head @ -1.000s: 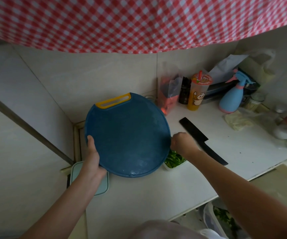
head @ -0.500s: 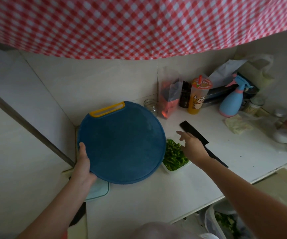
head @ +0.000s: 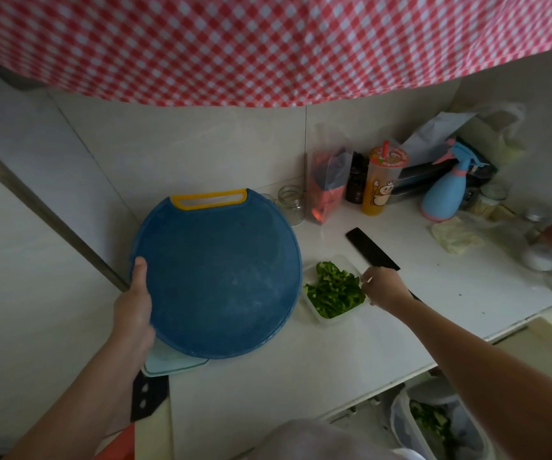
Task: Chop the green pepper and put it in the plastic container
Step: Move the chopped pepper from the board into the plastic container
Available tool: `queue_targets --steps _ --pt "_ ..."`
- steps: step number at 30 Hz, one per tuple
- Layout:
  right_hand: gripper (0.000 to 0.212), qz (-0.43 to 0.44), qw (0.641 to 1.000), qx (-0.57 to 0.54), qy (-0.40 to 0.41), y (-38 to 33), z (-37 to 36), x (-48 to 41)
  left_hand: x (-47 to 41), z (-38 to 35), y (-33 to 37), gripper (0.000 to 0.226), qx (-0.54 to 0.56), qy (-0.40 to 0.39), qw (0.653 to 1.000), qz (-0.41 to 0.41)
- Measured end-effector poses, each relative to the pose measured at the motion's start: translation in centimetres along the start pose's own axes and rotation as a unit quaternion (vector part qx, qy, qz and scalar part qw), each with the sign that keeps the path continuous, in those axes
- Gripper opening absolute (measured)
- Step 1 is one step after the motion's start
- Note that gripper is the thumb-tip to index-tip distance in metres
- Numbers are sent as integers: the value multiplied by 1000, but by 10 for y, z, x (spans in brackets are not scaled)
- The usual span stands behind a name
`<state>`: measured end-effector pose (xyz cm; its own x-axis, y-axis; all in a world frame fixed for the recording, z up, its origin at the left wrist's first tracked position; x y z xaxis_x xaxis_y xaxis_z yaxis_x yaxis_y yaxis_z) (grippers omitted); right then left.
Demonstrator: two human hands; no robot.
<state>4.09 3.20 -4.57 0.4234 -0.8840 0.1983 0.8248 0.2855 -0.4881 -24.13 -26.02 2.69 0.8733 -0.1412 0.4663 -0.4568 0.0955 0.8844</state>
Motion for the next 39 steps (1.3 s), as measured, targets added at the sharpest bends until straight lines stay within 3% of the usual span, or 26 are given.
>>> queue_targets --steps 7,12,18,22,26,29,33,38,39 --pt "24 -28 995 14 97 -1 28 -9 0 -2 2 61 -20 -2 1000 -17" --pt "20 -52 987 -41 148 8 50 -19 0 -24 -17 54 -36 -44 998 31" --pt "17 -60 981 -107 151 -2 56 -23 2 -72 -74 56 -44 -119 984 126" --pt "13 -37 986 -103 127 -5 48 -17 9 -92 -102 55 -82 -111 972 190" --pt "15 -35 989 -103 101 -8 37 -11 -4 -94 -117 61 -123 -81 970 195" --pt "14 -42 990 -105 79 -10 26 -10 -2 -98 -110 38 -160 -87 970 159" --pt "12 -25 994 -91 53 -19 8 -6 1 -101 -98 26 -250 -120 956 96" --pt "11 -13 994 -109 27 -33 -13 -2 -5 -94 -65 12 -374 -200 905 -42" --pt "11 -7 995 -102 20 -37 -16 -1 -11 -89 -60 13 -417 -211 880 -80"
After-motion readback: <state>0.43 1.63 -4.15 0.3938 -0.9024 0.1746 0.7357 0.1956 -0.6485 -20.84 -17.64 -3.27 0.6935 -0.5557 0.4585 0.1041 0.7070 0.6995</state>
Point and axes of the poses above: each hand's wrist, its own x-axis away from the middle knuckle, its own z-axis out of the back of the hand, y = z × x, the point moved 2 cm from there along -x, towards the middle knuckle, and after that the axes turned 7 degrees about y, right-handed, at the moved point
